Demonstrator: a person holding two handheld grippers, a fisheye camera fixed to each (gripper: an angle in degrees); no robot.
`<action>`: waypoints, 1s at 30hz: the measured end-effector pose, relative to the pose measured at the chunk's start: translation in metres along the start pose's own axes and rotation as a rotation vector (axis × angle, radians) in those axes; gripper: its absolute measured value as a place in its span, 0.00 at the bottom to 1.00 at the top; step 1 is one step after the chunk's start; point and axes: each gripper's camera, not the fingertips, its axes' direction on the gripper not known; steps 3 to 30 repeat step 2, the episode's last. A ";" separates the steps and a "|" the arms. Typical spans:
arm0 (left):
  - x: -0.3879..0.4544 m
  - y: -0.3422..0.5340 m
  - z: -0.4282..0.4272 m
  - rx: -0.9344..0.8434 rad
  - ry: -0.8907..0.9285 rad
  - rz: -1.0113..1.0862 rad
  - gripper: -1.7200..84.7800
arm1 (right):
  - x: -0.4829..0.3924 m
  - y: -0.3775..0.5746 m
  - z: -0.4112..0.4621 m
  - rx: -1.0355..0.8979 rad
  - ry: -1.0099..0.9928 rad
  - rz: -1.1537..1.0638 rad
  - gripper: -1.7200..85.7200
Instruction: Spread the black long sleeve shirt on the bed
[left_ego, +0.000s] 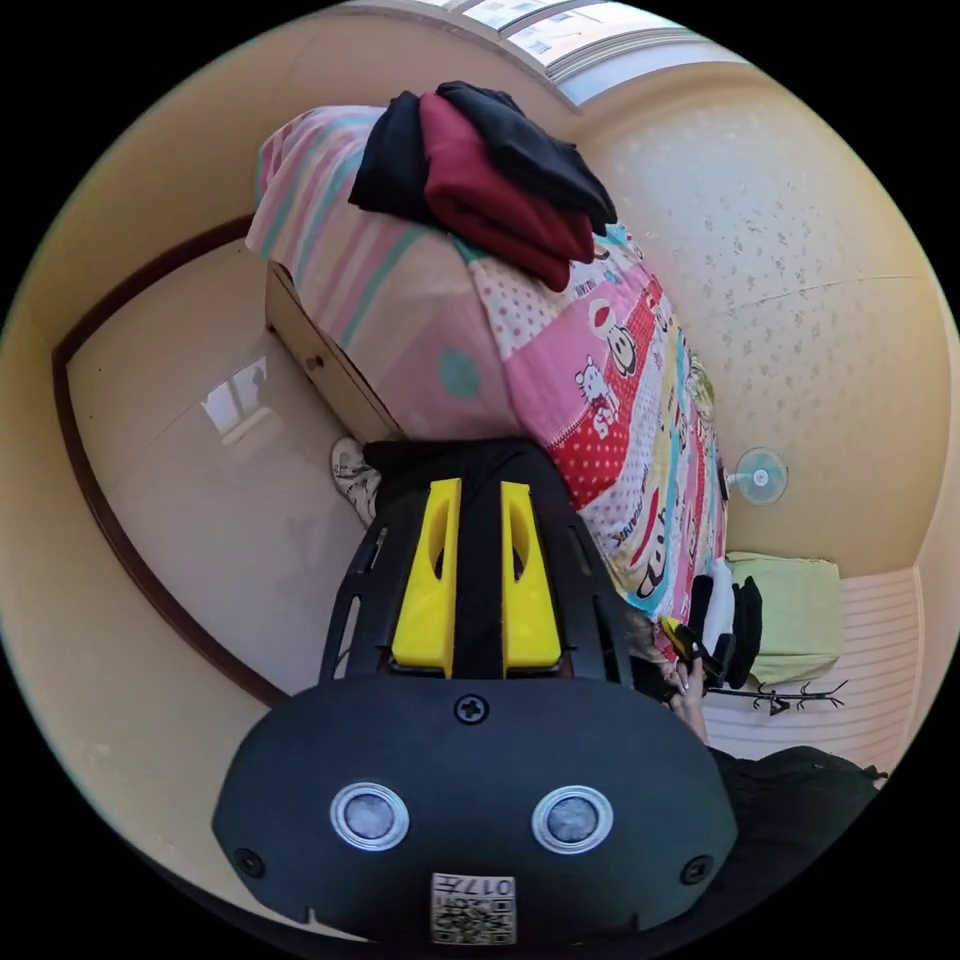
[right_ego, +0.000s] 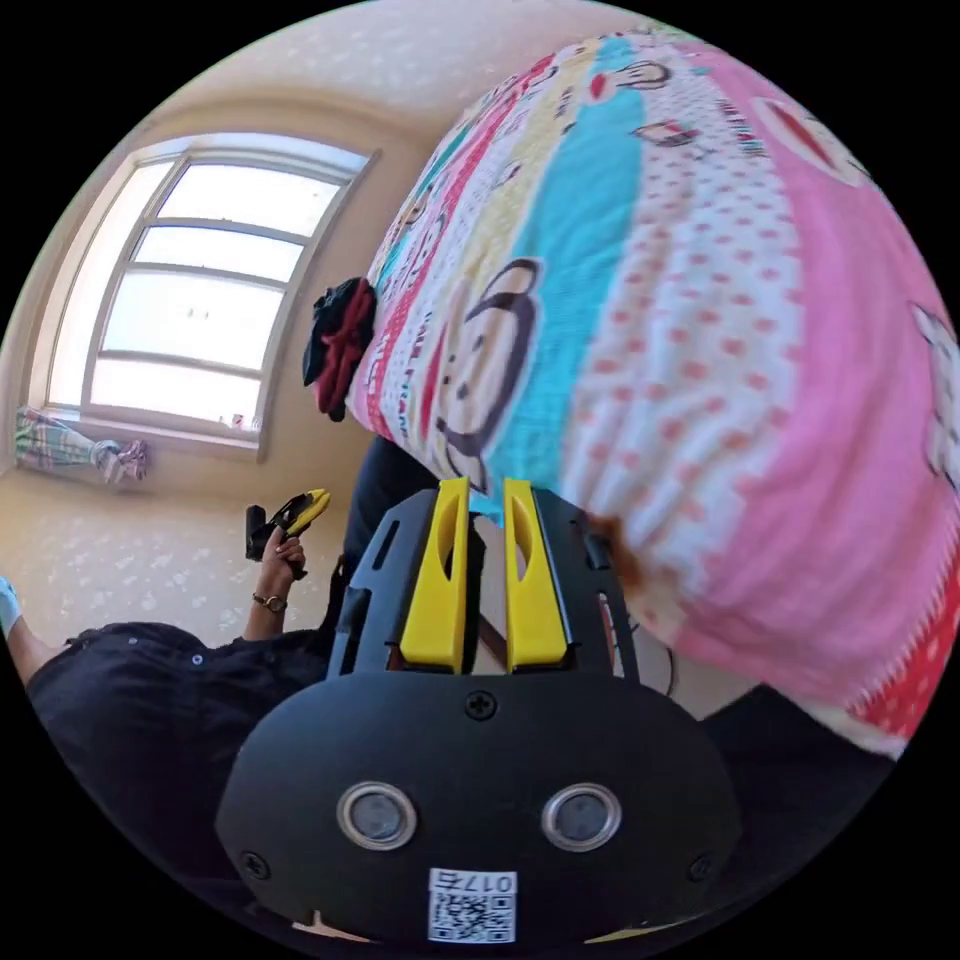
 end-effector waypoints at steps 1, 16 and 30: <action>0.014 -0.007 -0.001 0.014 0.006 0.021 0.10 | 0.018 0.025 -0.040 0.082 0.051 0.059 0.09; 0.033 -0.019 -0.002 0.021 0.037 0.054 0.10 | 0.024 0.037 -0.061 0.135 0.078 0.088 0.09; 0.033 -0.019 -0.002 0.021 0.037 0.054 0.10 | 0.024 0.037 -0.061 0.135 0.078 0.088 0.09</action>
